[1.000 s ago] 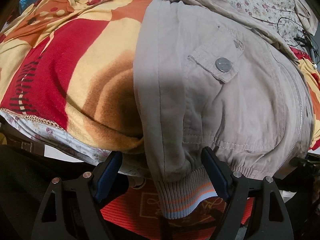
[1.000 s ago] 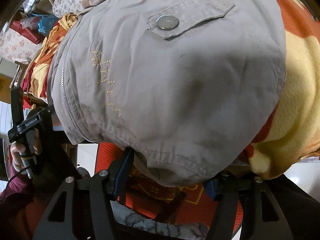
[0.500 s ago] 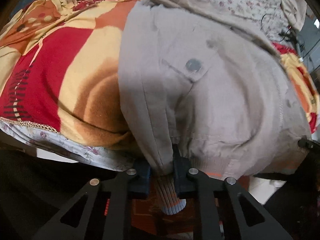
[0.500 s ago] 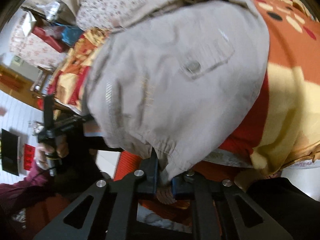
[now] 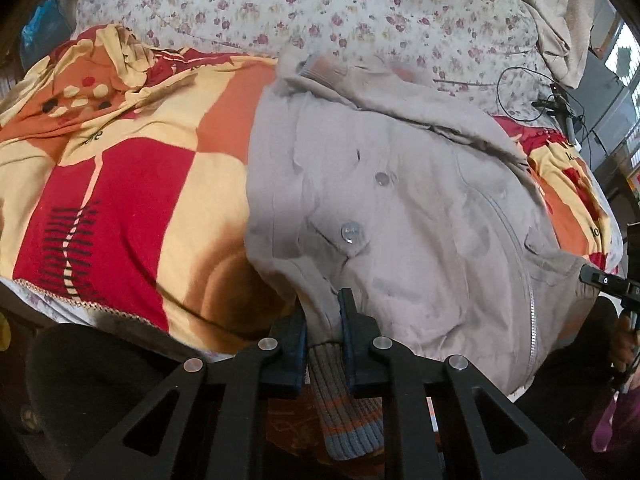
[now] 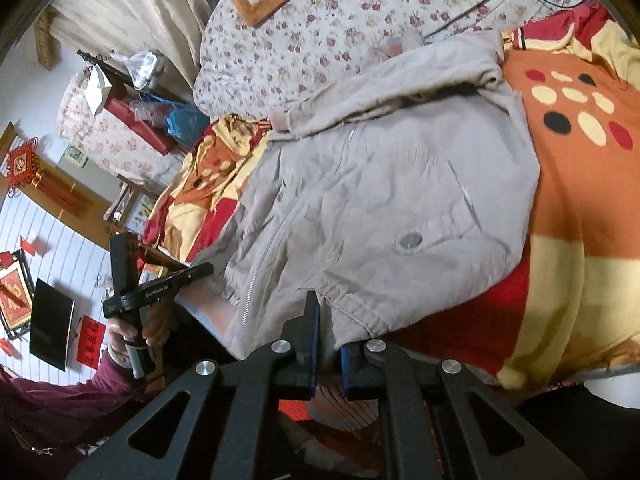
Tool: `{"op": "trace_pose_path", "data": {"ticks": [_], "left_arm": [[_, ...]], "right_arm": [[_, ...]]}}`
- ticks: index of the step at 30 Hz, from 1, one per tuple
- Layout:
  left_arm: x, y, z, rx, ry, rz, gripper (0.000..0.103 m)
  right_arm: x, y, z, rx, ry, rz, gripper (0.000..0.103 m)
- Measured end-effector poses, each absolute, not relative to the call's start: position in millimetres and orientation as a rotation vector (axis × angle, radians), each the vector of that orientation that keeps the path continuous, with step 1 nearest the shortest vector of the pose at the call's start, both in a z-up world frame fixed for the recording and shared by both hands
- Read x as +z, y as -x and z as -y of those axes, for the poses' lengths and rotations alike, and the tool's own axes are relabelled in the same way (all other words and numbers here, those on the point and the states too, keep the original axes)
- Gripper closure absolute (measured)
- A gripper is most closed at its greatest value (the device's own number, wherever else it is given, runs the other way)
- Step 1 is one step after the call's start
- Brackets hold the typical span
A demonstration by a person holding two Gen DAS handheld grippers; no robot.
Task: Fold large clothes
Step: 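Carry the held ribbed hem over onto the collar with both grippers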
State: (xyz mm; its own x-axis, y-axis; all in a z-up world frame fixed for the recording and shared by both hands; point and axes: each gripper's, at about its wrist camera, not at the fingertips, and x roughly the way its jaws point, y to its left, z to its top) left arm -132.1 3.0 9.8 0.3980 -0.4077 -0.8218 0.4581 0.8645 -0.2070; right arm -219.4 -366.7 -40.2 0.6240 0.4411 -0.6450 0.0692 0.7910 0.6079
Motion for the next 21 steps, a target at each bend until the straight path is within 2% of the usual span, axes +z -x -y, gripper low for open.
{"op": "trace_pose_path", "data": {"ticks": [21], "left_arm": [[22.6,119.4,-6.4,-0.519,-0.048,-0.996,0.090]], "right_arm": [[-34.5,213.4,372.4,0.219,-0.648,-0.870,0.097]]}}
